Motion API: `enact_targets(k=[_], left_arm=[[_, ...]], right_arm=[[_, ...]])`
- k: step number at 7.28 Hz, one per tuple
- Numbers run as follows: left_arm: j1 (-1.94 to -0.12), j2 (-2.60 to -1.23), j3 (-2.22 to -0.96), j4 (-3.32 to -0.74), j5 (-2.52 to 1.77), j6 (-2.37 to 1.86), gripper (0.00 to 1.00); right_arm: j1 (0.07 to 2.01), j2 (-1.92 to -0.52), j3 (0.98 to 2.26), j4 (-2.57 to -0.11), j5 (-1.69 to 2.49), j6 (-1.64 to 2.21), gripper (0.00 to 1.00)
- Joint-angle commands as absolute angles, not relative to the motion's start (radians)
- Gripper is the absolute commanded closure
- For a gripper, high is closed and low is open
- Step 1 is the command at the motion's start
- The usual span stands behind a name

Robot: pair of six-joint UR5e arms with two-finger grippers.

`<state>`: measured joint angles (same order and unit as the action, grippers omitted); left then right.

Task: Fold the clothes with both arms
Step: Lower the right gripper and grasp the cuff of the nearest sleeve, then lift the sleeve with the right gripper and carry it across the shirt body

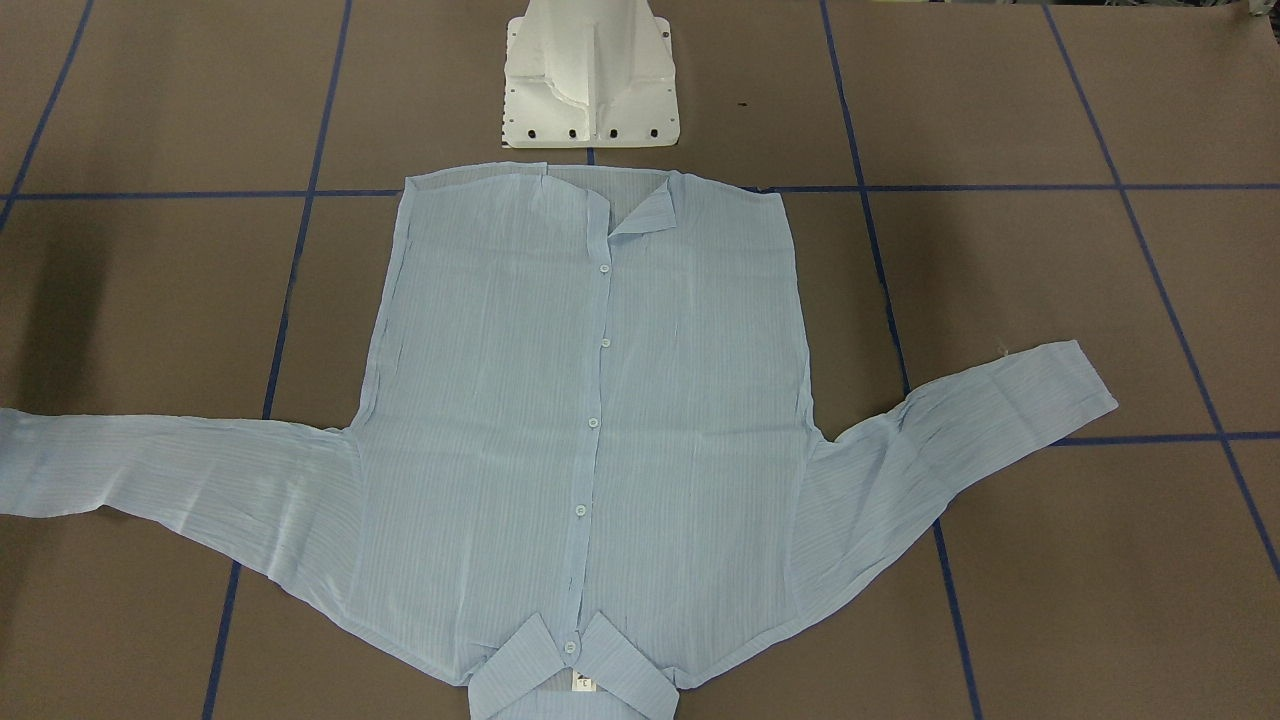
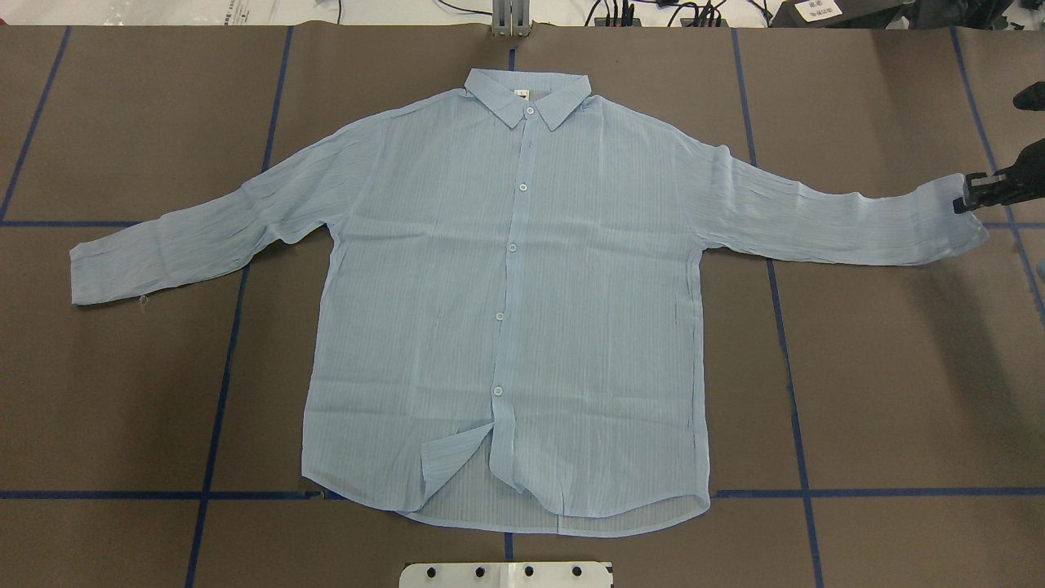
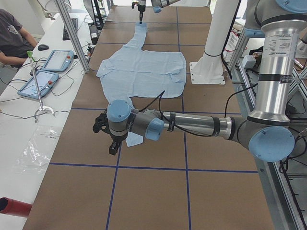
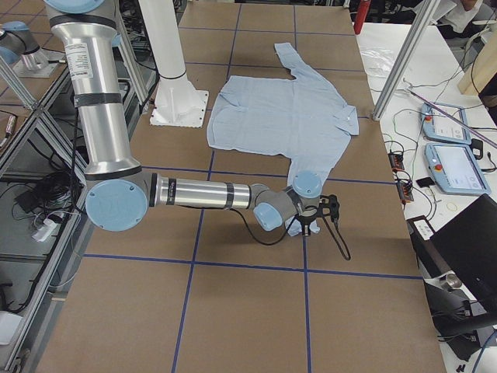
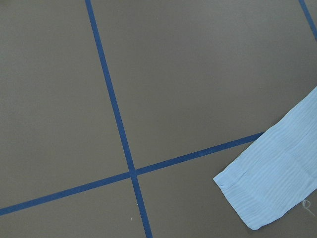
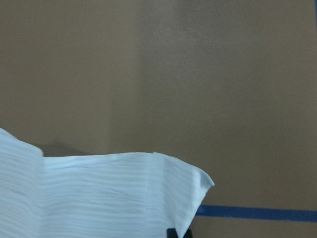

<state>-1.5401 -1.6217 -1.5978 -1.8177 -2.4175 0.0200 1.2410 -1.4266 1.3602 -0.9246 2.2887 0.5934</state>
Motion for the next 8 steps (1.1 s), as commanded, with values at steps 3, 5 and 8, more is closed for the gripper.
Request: enact_targets(k=[3, 5, 8], left_arm=[[-1.540, -1.621, -1.580, -1.824, -2.418, 0.021, 0.01], [-1.540, -1.621, -1.522, -1.897, -2.416, 0.020, 0.01], [-1.542, -1.621, -1.493, -1.925, -2.414, 0.021, 0.01]], right_arm=[[1.211, -1.177, 1.496, -0.927, 2.416, 0.933, 1.00], [1.108, -1.009, 1.494, -0.927, 2.334, 1.165, 1.00], [0.918, -0.826, 1.479, -0.975, 2.142, 1.187, 1.00]])
